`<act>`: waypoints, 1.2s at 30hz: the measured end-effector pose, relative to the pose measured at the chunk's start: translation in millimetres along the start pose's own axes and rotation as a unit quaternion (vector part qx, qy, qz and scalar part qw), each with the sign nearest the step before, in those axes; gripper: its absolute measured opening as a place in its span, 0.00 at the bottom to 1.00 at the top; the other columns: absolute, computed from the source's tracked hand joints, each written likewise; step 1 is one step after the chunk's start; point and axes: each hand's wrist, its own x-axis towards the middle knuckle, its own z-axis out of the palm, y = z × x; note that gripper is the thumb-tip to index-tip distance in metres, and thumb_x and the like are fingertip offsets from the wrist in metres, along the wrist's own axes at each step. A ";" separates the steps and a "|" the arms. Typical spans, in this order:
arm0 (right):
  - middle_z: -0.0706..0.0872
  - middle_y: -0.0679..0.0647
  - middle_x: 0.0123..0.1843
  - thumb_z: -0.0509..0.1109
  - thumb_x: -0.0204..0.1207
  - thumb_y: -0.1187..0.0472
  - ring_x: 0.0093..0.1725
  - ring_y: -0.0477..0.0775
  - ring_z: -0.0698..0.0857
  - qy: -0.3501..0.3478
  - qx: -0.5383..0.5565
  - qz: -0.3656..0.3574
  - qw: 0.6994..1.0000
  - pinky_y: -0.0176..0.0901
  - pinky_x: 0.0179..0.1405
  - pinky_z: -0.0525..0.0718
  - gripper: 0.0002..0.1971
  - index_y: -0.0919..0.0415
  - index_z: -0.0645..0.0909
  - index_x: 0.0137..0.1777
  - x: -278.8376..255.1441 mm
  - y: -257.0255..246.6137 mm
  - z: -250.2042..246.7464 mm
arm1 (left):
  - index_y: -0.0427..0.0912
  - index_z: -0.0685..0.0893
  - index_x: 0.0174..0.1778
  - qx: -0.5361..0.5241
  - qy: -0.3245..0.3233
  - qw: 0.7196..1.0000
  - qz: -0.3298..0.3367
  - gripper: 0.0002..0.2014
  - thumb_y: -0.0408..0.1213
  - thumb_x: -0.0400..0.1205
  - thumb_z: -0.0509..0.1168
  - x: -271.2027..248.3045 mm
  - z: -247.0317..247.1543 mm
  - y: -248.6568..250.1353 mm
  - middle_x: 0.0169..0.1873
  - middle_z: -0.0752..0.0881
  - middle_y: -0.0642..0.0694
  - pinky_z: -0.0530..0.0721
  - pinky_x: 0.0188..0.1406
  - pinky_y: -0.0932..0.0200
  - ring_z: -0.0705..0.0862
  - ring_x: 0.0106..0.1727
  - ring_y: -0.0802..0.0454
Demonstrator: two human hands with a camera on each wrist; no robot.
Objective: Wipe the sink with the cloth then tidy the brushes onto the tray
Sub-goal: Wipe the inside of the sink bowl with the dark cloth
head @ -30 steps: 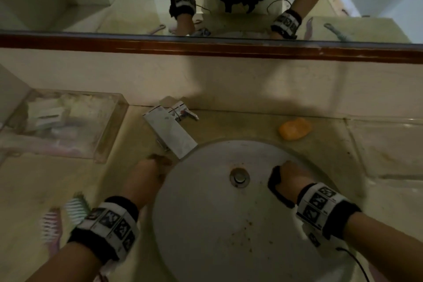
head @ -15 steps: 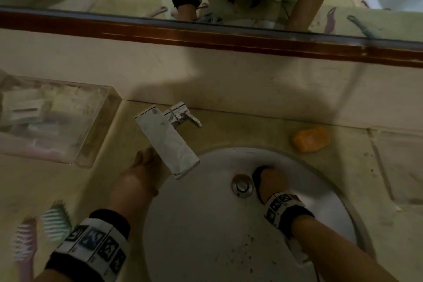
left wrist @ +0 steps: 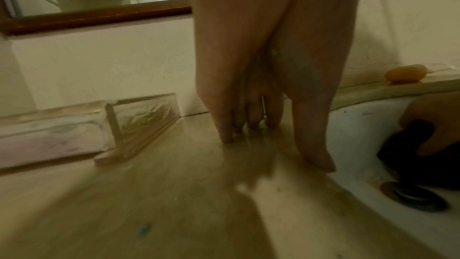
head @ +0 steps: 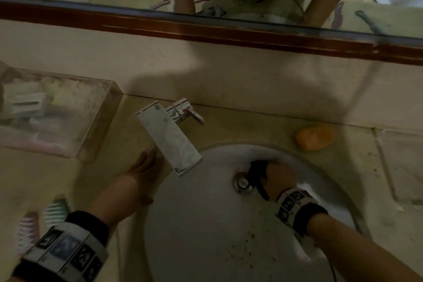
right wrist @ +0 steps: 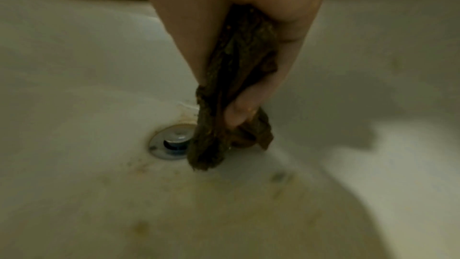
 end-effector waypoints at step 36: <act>0.90 0.58 0.39 0.79 0.63 0.49 0.33 0.56 0.87 0.095 -0.399 -0.271 0.871 0.42 0.31 0.78 0.10 0.55 0.90 0.34 -13.5 -49.8 -25.0 | 0.43 0.37 0.83 -0.016 -0.095 0.989 -0.112 0.45 0.43 0.82 0.64 -4.0 -22.0 27.2 0.84 0.34 0.43 0.50 0.85 0.54 0.37 0.85 0.42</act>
